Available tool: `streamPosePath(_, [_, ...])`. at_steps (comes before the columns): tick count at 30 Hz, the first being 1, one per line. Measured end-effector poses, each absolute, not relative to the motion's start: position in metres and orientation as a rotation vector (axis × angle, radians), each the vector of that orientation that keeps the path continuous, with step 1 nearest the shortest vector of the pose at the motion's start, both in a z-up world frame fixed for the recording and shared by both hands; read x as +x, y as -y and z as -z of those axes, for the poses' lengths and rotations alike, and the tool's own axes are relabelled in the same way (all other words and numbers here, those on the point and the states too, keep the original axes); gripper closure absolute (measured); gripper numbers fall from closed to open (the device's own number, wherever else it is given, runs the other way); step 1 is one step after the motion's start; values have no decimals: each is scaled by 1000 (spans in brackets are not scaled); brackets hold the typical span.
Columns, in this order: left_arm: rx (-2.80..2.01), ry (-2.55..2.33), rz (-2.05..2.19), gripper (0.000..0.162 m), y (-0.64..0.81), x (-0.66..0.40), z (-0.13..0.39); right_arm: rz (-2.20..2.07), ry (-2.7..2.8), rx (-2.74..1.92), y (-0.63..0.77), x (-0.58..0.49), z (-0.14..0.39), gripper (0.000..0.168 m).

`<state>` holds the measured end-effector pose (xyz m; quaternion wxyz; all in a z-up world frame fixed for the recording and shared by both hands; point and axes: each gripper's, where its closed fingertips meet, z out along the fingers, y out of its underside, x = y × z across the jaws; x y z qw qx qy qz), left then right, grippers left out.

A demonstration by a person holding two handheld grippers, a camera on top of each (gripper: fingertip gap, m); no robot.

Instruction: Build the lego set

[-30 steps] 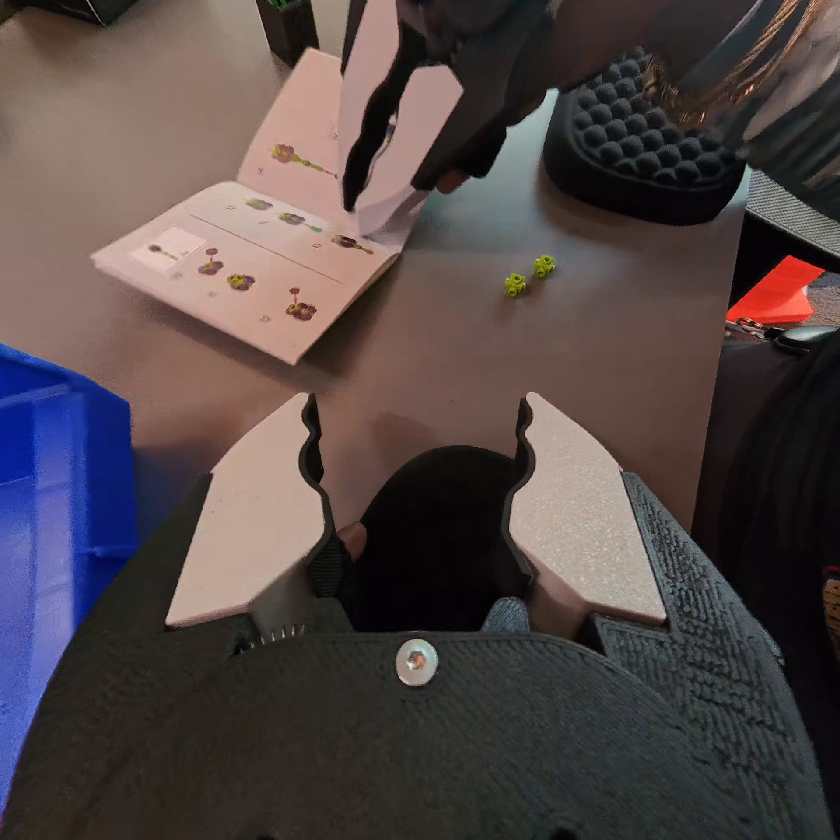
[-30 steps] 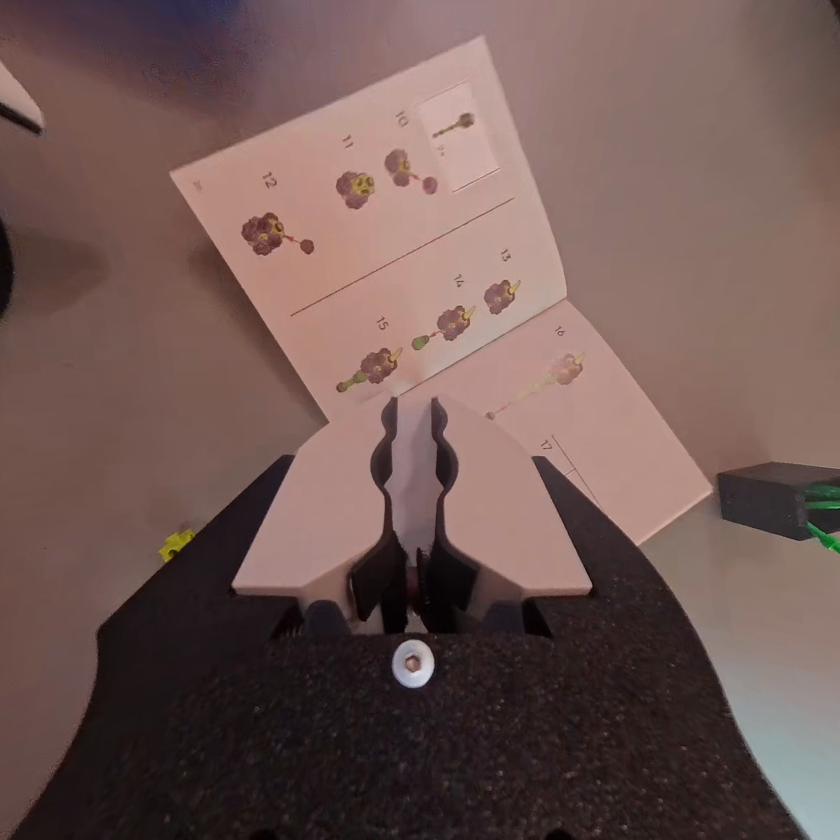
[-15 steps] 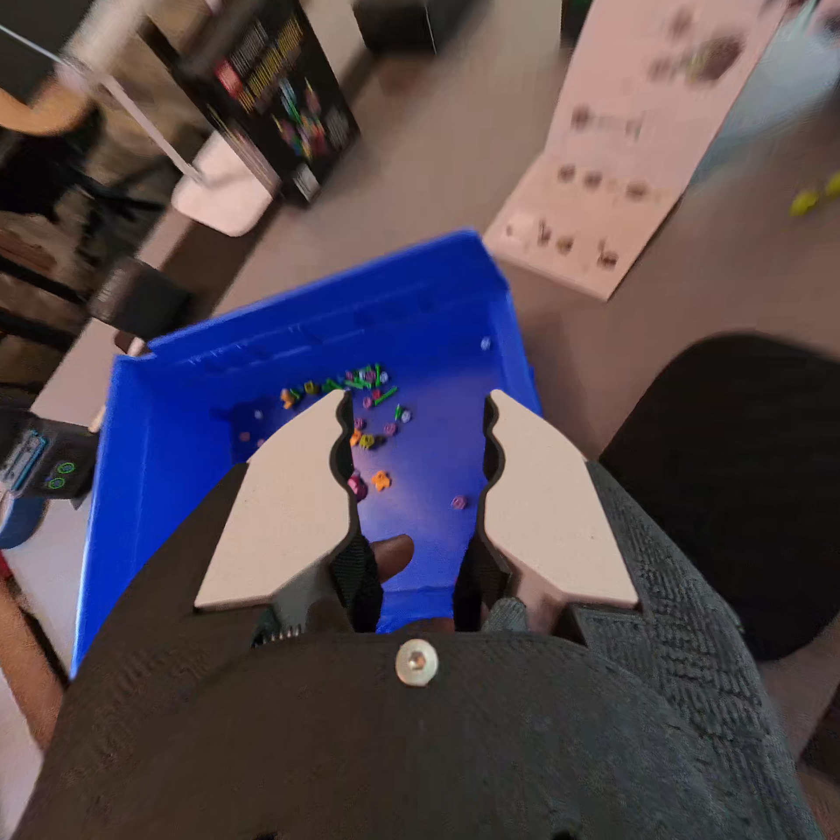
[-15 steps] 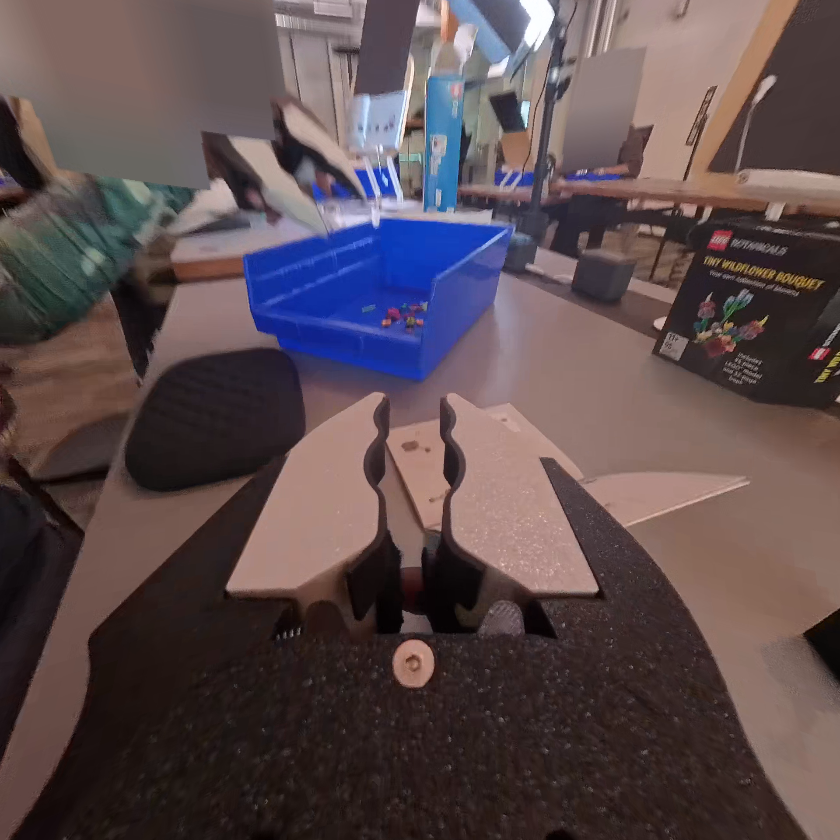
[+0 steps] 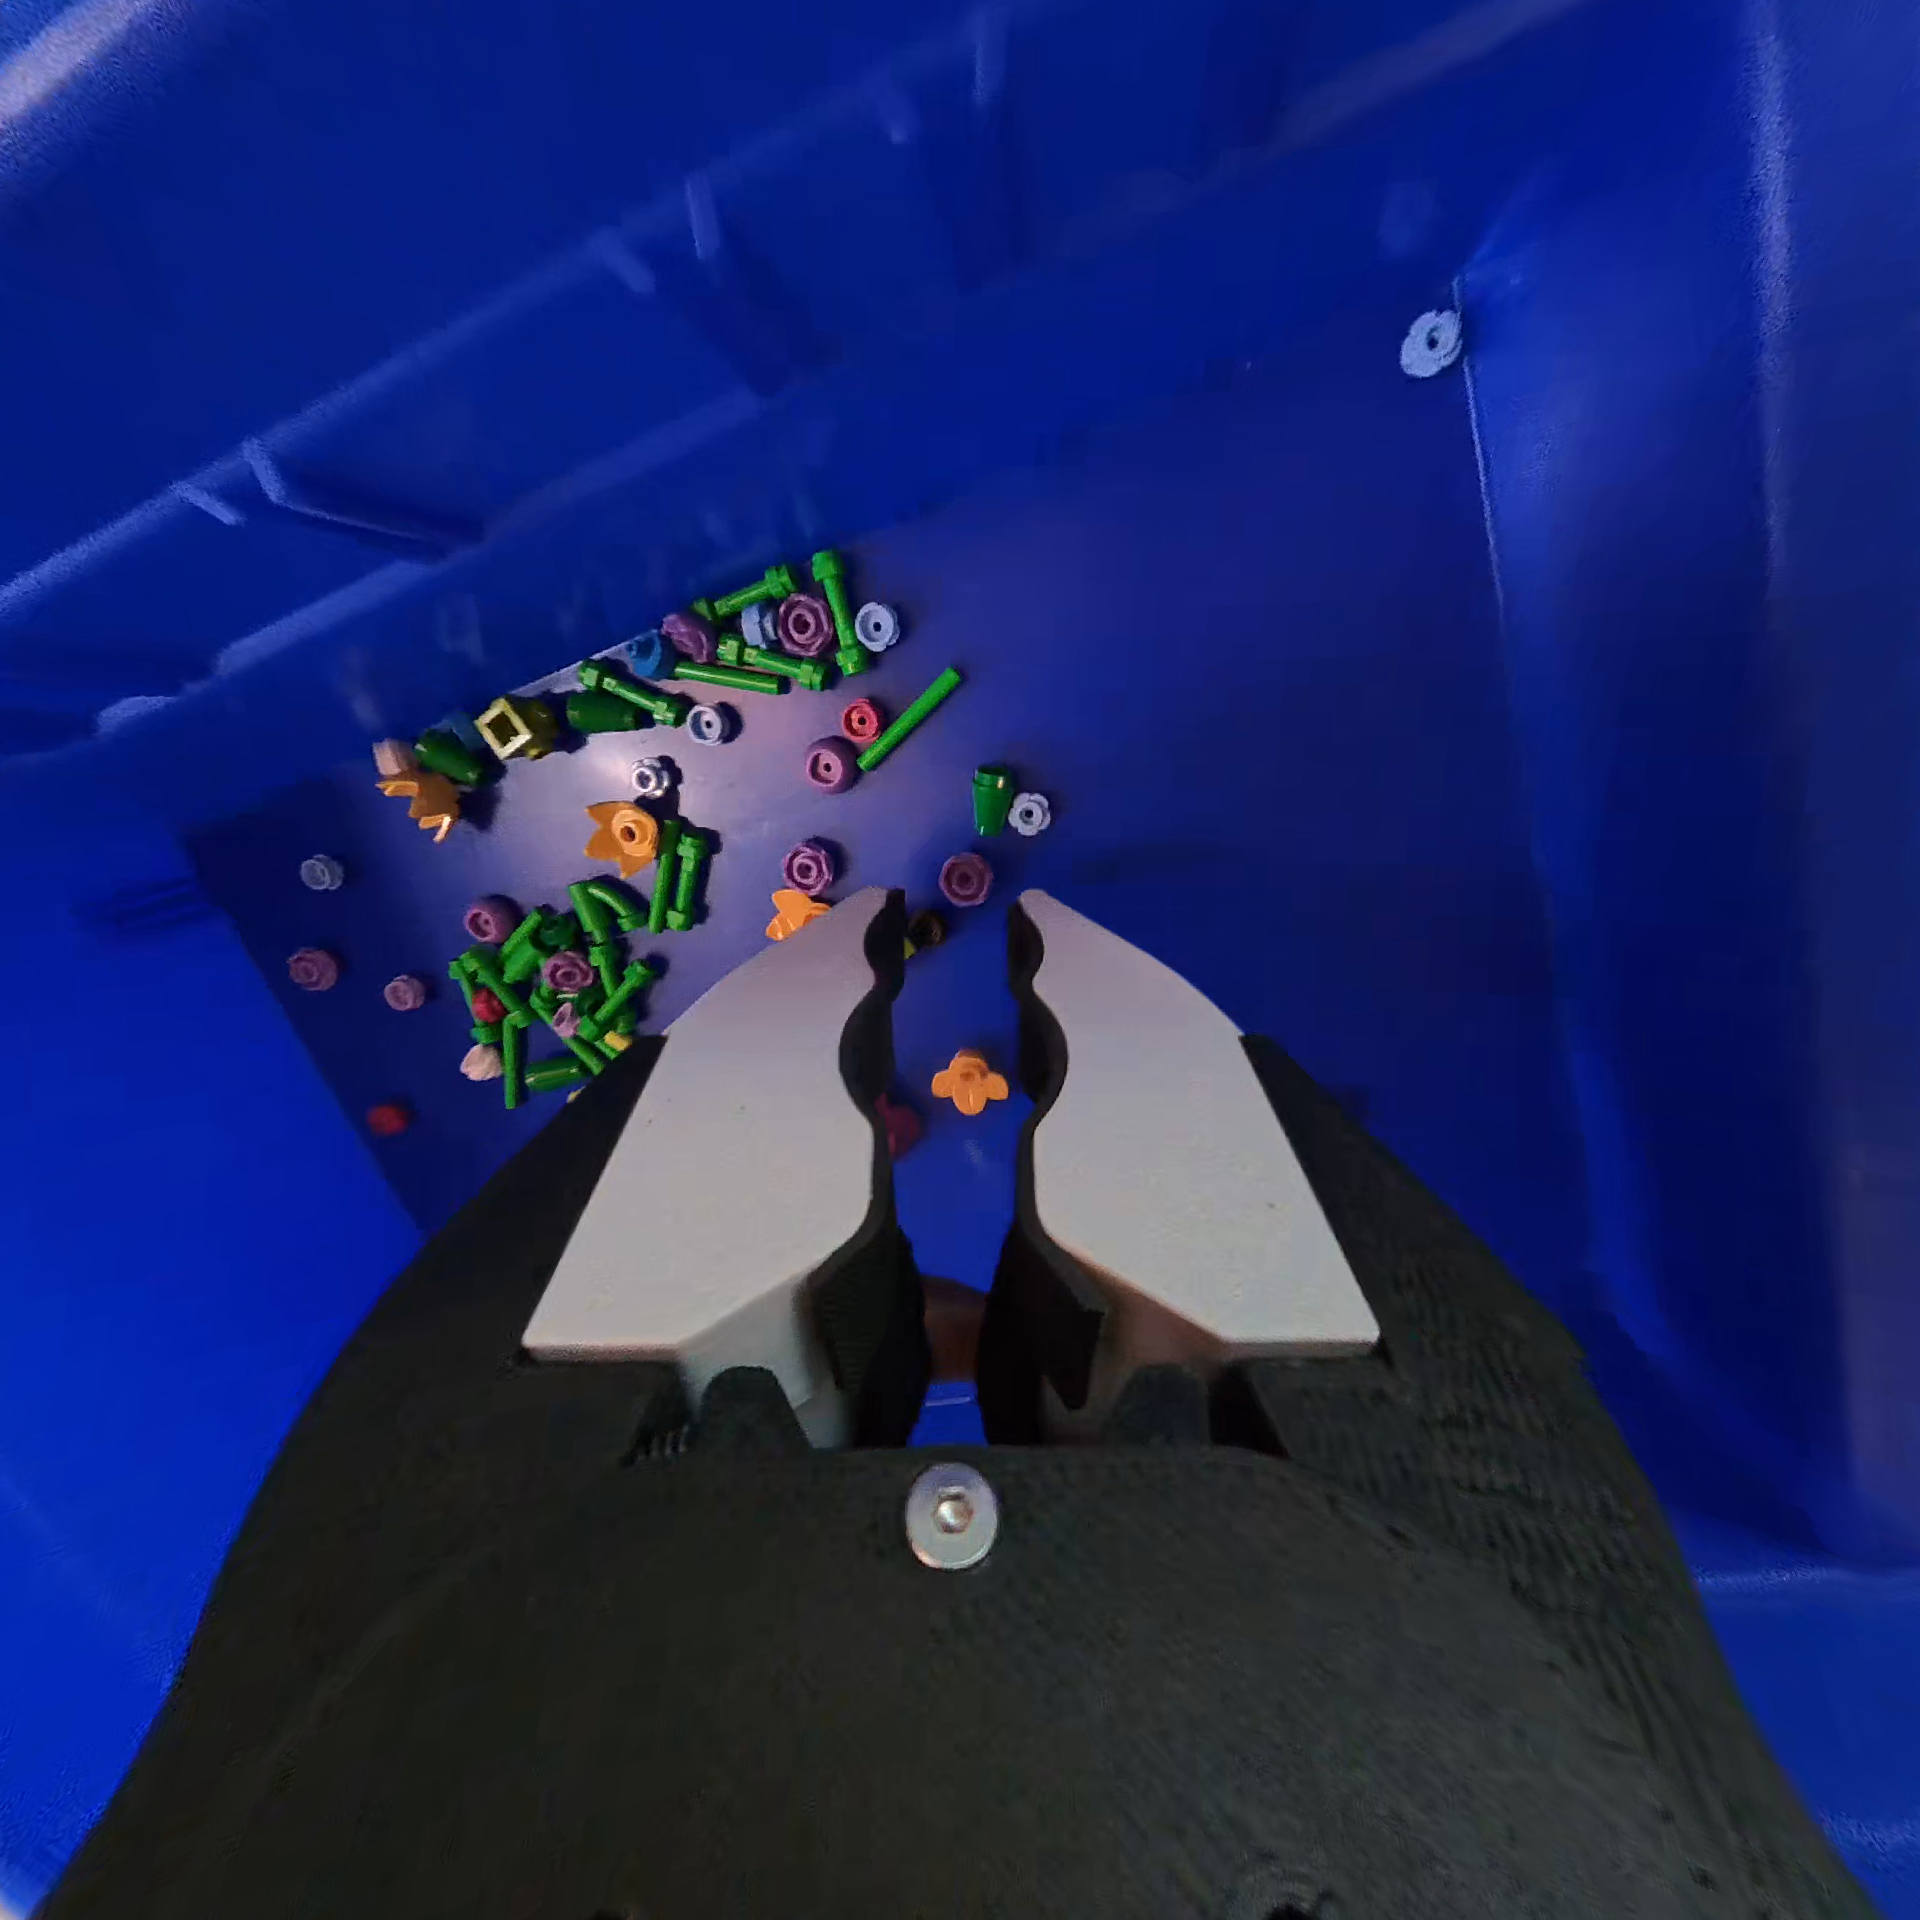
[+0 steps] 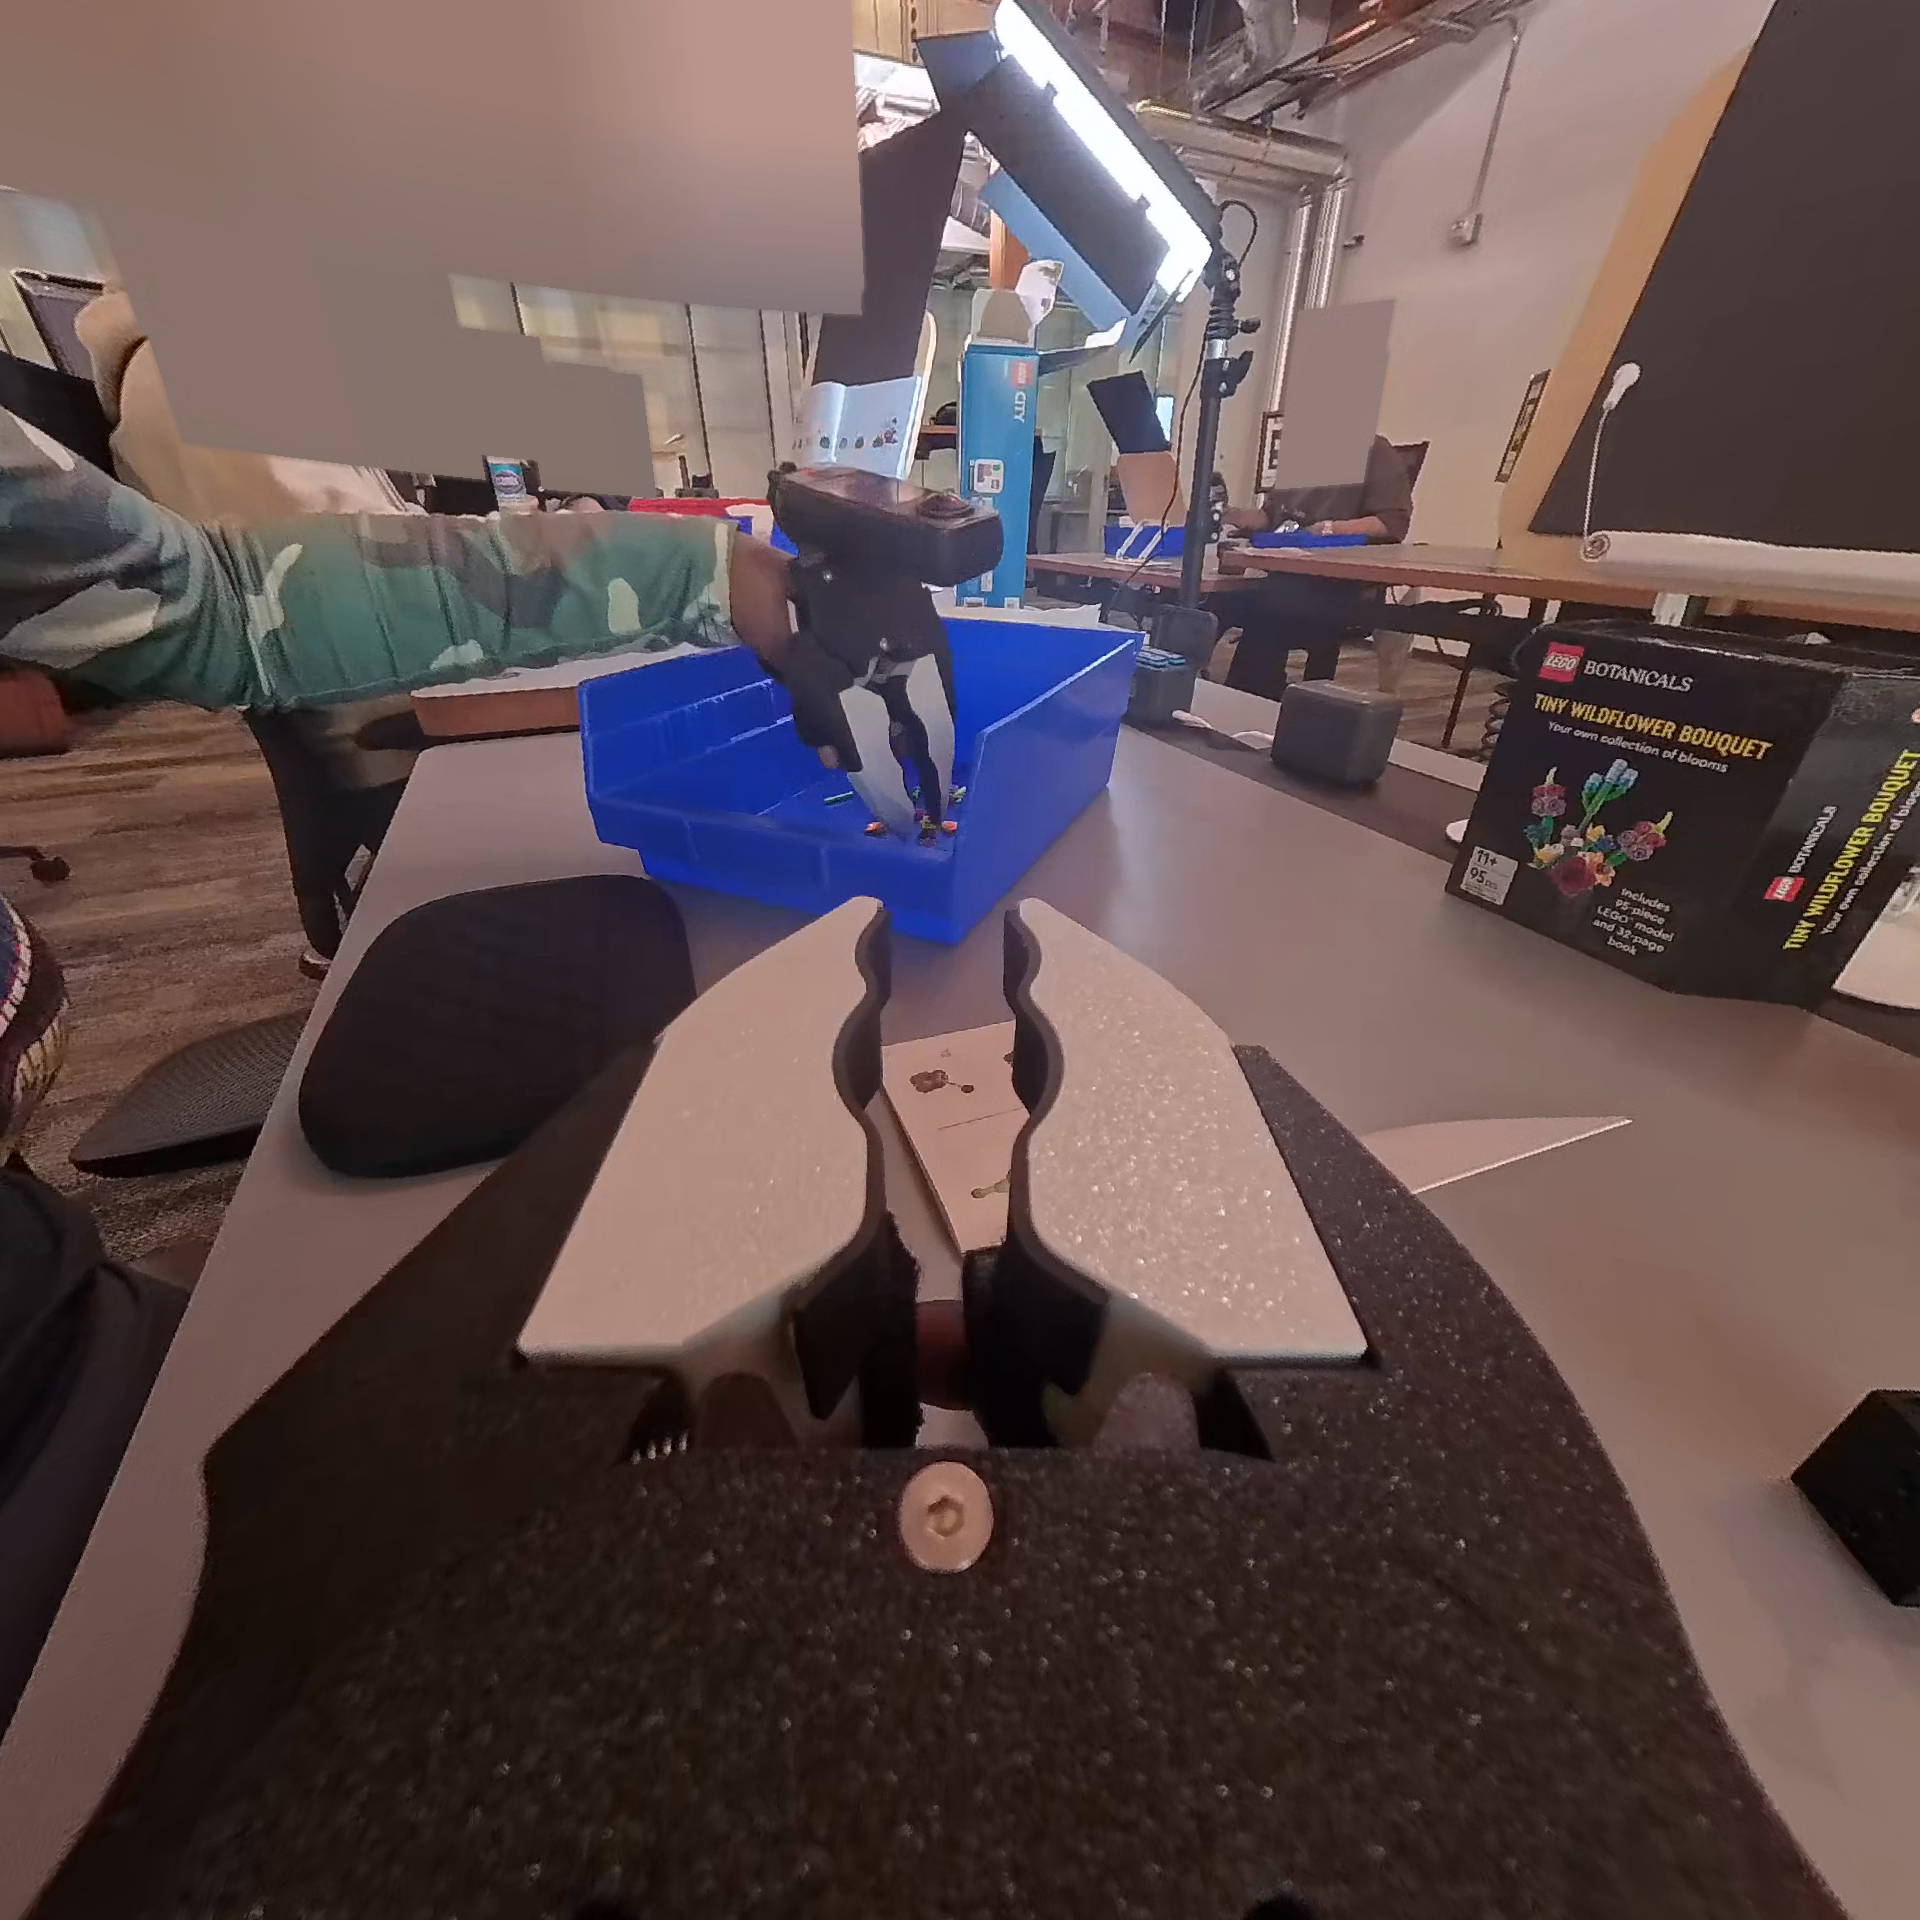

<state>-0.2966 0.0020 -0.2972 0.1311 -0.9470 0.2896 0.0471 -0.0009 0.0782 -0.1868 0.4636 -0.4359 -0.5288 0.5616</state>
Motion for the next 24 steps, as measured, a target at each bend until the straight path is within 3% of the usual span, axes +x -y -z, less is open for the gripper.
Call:
streamPosePath(11, [-2733,-766,-1,152,-4,-293,304,-1379,1295,-1079,-80,-1,187,148])
streamPosePath(15, [-2682,-728,-115,151,-5,-287,277,-1397,1277,-1087,-83,0,186,148])
streamPosePath(20, [-2479,-812,-108,152,-5,-209,220,-1418,1263,-1103,-85,0,186,148])
streamPosePath(24, [-2378,-1048,81,152,6,-110,229,-1423,1270,-1112,-86,-1,187,148])
